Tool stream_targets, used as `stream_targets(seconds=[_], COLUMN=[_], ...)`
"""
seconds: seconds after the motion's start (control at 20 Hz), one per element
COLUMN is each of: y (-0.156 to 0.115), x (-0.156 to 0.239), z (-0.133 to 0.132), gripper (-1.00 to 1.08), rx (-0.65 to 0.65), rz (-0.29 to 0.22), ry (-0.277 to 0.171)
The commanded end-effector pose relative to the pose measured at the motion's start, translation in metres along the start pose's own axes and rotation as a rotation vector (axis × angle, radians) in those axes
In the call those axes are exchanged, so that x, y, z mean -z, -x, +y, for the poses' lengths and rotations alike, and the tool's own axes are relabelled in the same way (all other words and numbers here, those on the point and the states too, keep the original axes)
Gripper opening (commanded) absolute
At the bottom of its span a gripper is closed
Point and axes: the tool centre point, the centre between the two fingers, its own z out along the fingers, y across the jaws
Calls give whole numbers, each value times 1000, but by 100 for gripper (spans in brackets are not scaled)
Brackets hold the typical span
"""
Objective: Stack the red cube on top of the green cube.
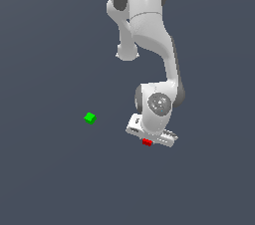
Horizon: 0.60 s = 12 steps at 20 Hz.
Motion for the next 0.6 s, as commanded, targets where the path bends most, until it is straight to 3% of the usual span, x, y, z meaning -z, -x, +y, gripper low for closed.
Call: stream_targets(seconds=[0.0,0.55], y=[0,1], x=[4,71], z=[0,1], gripper=[-100,-100], rx=[0,0], rz=[1,1], ry=[0,-1])
